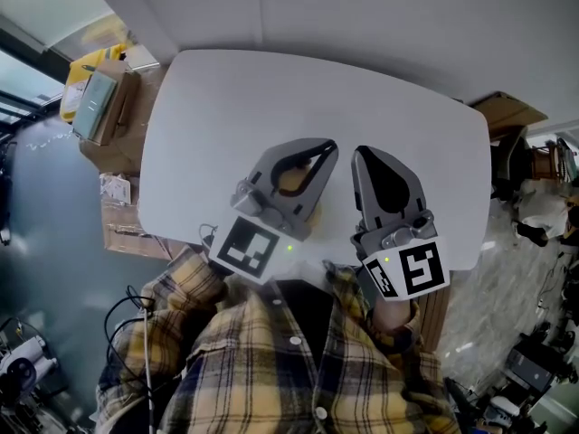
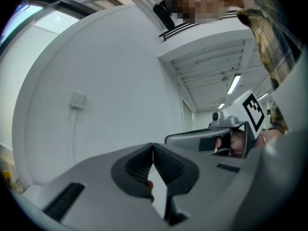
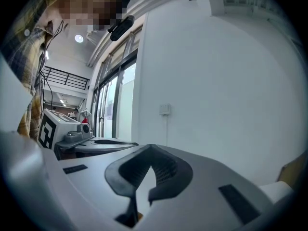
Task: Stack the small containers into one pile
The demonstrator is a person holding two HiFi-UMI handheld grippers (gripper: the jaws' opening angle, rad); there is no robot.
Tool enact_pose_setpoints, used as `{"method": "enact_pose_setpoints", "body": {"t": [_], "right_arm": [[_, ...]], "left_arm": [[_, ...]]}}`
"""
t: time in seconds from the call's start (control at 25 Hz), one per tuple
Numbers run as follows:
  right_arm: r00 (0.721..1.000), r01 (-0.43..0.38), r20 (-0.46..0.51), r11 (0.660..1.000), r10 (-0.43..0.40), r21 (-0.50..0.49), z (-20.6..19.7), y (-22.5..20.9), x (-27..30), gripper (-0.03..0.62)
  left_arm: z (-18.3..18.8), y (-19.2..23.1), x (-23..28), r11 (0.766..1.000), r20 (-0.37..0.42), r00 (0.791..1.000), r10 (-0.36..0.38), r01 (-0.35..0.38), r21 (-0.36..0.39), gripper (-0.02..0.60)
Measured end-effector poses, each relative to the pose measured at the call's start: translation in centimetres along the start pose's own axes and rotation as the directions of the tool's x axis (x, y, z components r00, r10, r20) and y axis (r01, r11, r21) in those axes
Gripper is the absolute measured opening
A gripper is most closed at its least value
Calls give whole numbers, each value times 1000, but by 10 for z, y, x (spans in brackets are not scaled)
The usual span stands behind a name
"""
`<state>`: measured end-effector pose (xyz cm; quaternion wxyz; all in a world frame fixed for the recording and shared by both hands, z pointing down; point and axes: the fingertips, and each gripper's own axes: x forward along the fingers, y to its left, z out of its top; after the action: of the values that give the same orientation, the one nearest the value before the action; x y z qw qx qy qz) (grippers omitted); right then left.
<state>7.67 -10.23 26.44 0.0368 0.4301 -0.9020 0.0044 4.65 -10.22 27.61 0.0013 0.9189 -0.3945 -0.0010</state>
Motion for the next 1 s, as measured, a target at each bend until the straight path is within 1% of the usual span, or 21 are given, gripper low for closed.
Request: {"method": "enact_pose_setpoints", "body": {"t": [0.2, 0.56, 1.0], "right_arm": [[1000, -9, -22, 1000, 8, -26, -4, 5, 3, 15], [1000, -14, -26, 1000, 13, -28, -4, 4, 0, 15], [997, -36, -64, 998, 33, -45, -12, 8, 1, 15]], "left_arm": [[-1, 2, 0, 999, 0, 1000, -3, 3, -40, 18], [4, 0, 1, 1000, 25, 999, -23, 23, -15, 18], [-1, 12, -5, 1000, 0, 1000, -28, 28, 1, 18]]}}
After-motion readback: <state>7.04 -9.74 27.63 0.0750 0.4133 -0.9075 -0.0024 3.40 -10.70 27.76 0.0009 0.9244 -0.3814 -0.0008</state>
